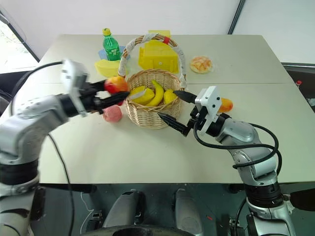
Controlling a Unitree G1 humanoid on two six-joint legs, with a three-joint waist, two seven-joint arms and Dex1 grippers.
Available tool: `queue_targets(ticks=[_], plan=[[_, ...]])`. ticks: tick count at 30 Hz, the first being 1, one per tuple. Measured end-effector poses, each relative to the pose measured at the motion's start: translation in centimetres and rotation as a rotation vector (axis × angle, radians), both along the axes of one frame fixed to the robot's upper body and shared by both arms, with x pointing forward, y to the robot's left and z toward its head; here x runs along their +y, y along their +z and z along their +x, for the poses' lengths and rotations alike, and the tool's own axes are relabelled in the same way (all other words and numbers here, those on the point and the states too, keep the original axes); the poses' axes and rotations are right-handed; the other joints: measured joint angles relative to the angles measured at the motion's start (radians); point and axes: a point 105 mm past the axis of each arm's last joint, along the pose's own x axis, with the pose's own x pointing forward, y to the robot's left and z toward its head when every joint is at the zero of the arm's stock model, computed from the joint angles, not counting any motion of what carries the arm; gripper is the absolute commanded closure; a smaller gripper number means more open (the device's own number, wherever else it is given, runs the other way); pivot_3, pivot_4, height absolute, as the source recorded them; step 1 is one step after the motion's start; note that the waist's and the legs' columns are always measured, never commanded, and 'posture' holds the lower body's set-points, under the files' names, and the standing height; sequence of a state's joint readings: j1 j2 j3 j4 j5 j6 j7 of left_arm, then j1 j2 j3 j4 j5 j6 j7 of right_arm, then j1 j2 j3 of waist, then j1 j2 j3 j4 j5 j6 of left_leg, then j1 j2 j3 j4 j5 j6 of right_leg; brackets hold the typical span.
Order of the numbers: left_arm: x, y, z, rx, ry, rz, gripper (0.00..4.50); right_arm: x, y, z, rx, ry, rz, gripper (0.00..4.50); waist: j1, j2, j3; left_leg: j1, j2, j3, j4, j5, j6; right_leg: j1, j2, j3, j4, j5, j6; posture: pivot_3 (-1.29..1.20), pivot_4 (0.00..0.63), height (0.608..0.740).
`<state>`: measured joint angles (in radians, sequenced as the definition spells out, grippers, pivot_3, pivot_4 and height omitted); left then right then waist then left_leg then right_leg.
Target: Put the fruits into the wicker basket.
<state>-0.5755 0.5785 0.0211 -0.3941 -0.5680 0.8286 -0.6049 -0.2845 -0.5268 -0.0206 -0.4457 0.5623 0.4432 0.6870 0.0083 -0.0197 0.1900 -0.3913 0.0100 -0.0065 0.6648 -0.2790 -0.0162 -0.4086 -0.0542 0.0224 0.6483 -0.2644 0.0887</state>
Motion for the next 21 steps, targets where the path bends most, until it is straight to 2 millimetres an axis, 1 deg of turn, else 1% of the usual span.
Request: queue_targets(ticks=[1, 4, 5, 6, 7, 8, 11, 13, 16, 18, 20, 21], plan=[[-0.9, -0.2, 0.6, -0.005, -0.002, 0.012, 2.20, 0.0, 0.0, 0.0, -0.001, -0.005, 0.004, 0.00, 0.000, 0.000, 0.000, 0.000, 0.000, 0.000, 0.000, 0.000, 0.000, 0.000, 0.002, 0.000, 0.000, 0.000, 0.000, 0.00, 0.150, 0.740], [-2.6, -0.8, 2.0, 0.014, 0.012, 0.018, 2.20, 0.1, 0.1, 0.2, -0.004, -0.023, 0.016, 0.00, -0.008, 0.000, 0.000, 0.000, 0.002, 0.000, 0.000, 0.000, 0.000, -0.001, 0.005, 0.002, 0.000, 0.000, 0.000, 0.00, 0.150, 0.740], [-2.8, -1.2, 2.5, 0.030, 0.018, 0.018, 1.20, 0.1, 0.1, 0.2, -0.006, -0.032, 0.020, 0.00, -0.014, 0.000, 0.000, 0.000, 0.003, 0.000, 0.000, 0.000, 0.000, -0.001, 0.006, 0.002, 0.000, 0.000, 0.000, 0.00, 0.150, 0.740], [-2.9, -1.3, 2.6, 0.040, 0.020, 0.010, 0.87, 0.1, 0.2, 0.2, -0.008, -0.037, 0.021, 0.00, -0.018, 0.000, 0.000, 0.000, 0.003, 0.000, 0.000, 0.000, 0.000, -0.002, 0.006, 0.002, 0.001, 0.000, 0.000, 0.00, 0.150, 0.740], [-3.1, -1.6, 2.9, 0.055, 0.020, -0.003, 0.33, 0.1, 0.2, 0.2, -0.014, -0.047, 0.023, 0.00, -0.022, 0.000, 0.000, 0.000, 0.004, 0.000, 0.000, 0.000, 0.000, -0.002, 0.007, 0.002, 0.001, 0.000, 0.000, 0.00, 0.150, 0.740], [-3.2, -1.8, 3.0, 0.065, 0.019, -0.012, 0.02, 0.2, 0.4, 0.2, -0.023, -0.052, 0.022, 0.00, -0.025, 0.000, 0.000, 0.000, 0.005, 0.000, 0.000, 0.000, 0.000, -0.002, 0.008, 0.002, 0.001, 0.000, 0.000, 0.00, 0.150, 0.740], [-2.9, -1.6, 3.1, 0.055, 0.015, -0.024, 0.02, 0.3, 0.6, 0.0, -0.037, -0.063, 0.019, 0.00, -0.026, 0.000, 0.000, 0.000, 0.005, 0.000, 0.000, 0.000, 0.000, -0.002, 0.008, 0.002, 0.001, 0.000, 0.000, 0.00, 0.150, 0.740], [-1.5, -0.3, 2.3, 0.029, -0.018, -0.078, 0.02, 0.3, 0.6, -0.1, -0.042, -0.065, 0.020, 0.00, -0.029, 0.001, 0.000, 0.000, 0.006, 0.000, 0.000, 0.000, -0.001, -0.003, 0.008, 0.003, 0.002, 0.000, -0.001, 0.00, 0.150, 0.740], [1.6, 1.5, 0.7, -0.017, -0.027, -0.132, 0.02, 0.4, 0.6, -0.2, -0.040, -0.067, 0.018, 0.00, -0.027, 0.001, 0.000, 0.000, 0.007, 0.000, 0.000, 0.000, -0.001, -0.003, 0.008, 0.003, 0.002, 0.000, -0.001, 0.00, 0.150, 0.740], [5.2, 1.3, 0.2, 0.027, 0.048, -0.128, 0.02, 0.6, 0.7, -0.2, -0.043, -0.057, 0.016, 0.00, -0.029, 0.001, 0.001, 0.000, 0.007, 0.001, 0.000, 0.000, -0.001, -0.003, 0.008, 0.003, 0.002, 0.000, -0.001, 0.00, 0.150, 0.740], [9.3, 0.1, -0.1, 0.085, 0.182, -0.076, 0.02, 0.7, 0.8, -0.2, -0.048, -0.043, 0.010, 0.00, -0.029, 0.001, 0.001, 0.001, 0.006, 0.001, 0.000, 0.000, -0.001, -0.003, 0.008, 0.003, 0.002, 0.000, -0.001, 0.00, 0.150, 0.740], [10.8, -0.7, -0.4, 0.113, 0.234, -0.024, 0.02, 0.8, 0.9, -0.2, -0.052, -0.032, 0.006, 0.00, -0.028, 0.001, 0.001, 0.000, 0.006, 0.001, 0.000, 0.000, -0.001, -0.003, 0.008, 0.003, 0.002, 0.000, -0.001, 0.00, 0.150, 0.740]])
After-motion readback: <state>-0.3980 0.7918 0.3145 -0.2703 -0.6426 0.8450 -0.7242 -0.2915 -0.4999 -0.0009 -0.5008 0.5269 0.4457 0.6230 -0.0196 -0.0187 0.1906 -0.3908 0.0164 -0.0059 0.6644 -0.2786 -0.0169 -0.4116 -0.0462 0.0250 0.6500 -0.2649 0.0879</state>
